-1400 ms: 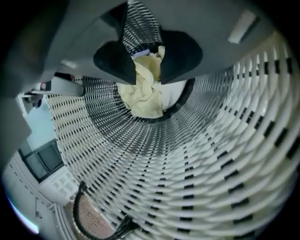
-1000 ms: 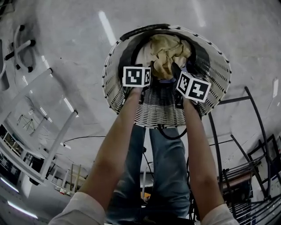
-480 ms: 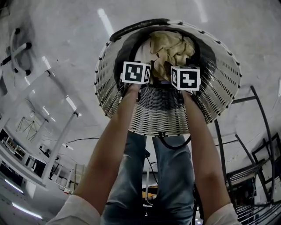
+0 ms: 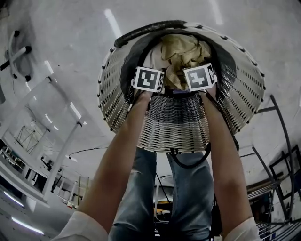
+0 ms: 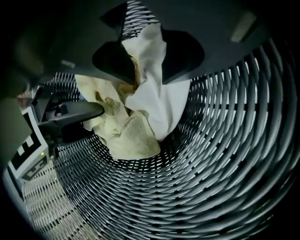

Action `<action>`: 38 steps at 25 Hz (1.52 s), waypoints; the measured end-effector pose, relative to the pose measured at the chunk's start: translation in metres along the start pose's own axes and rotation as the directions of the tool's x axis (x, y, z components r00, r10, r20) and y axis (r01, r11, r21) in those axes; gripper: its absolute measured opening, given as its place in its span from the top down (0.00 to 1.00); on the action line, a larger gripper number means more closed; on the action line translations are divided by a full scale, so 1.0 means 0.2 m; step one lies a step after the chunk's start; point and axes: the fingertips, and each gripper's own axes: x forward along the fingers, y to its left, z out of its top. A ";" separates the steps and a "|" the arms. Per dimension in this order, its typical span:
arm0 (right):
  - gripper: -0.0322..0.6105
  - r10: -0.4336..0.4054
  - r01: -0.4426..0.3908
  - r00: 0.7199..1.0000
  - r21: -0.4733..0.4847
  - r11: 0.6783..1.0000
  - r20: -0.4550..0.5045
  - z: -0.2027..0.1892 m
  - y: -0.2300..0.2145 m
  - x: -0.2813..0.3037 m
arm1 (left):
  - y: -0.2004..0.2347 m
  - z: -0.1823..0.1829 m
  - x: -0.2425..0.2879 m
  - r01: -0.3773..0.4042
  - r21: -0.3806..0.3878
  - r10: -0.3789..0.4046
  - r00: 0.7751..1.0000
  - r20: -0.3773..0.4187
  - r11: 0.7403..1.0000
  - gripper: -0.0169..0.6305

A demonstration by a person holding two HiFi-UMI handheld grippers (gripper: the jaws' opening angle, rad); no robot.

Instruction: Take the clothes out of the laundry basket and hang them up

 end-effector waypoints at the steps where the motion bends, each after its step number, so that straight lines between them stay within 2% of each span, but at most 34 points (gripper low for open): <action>1: 0.23 0.015 -0.015 1.000 -0.002 1.000 -0.015 -0.01 0.01 0.01 | 0.01 0.00 0.01 -0.003 -0.006 0.003 1.000 -0.001 1.000 0.70; 3: 0.26 0.045 -0.045 0.997 -0.010 0.999 -0.057 -0.05 0.02 0.04 | 0.01 0.01 0.02 -0.011 0.002 0.011 1.000 -0.006 1.000 0.70; 6: 0.26 0.061 -0.064 0.992 -0.025 0.998 -0.108 -0.12 0.04 0.08 | 0.02 0.03 0.02 -0.046 0.055 0.045 0.999 0.005 0.997 0.68; 8: 0.26 0.061 -0.067 0.991 -0.053 0.996 -0.118 -0.12 0.06 0.10 | 0.01 0.04 0.03 -0.035 0.055 0.033 0.999 0.025 0.998 0.63; 9: 0.29 0.055 -0.064 0.992 -0.074 0.995 -0.115 -0.11 0.06 0.11 | 0.01 0.05 0.04 -0.021 0.040 0.020 0.999 0.027 0.999 0.61; 11: 0.40 0.041 -0.054 0.993 -0.113 0.992 -0.113 -0.09 0.06 0.14 | 0.01 0.05 0.06 -0.018 0.021 0.018 1.000 0.010 1.000 0.61; 14: 0.59 0.054 -0.068 0.991 -0.115 0.991 -0.126 -0.10 0.07 0.17 | 0.03 0.03 0.12 -0.023 0.068 0.026 0.998 -0.050 0.997 0.72; 16: 0.72 0.051 -0.065 0.990 -0.112 0.992 -0.130 -0.12 0.06 0.16 | 0.03 0.02 0.15 -0.003 0.100 0.011 0.997 -0.074 0.995 0.90; 18: 0.78 0.033 -0.049 0.991 -0.125 0.991 -0.128 -0.12 0.05 0.15 | 0.02 0.01 0.15 0.034 0.083 -0.027 0.996 -0.084 0.996 0.92; 23: 0.82 0.001 -0.014 0.993 -0.108 0.994 -0.120 -0.11 0.01 0.09 | 0.01 0.00 0.11 0.068 0.032 -0.064 0.993 -0.095 0.997 0.93; 30: 0.83 0.056 -0.054 0.991 0.015 0.998 -0.121 -0.15 0.06 0.00 | -0.03 0.01 0.01 0.082 0.056 -0.076 0.992 -0.101 0.995 0.93; 38: 0.84 0.049 -0.047 0.994 0.019 0.999 -0.093 -0.13 0.10 -0.10 | -0.06 0.00 -0.11 0.094 0.064 -0.088 0.991 -0.101 0.993 0.93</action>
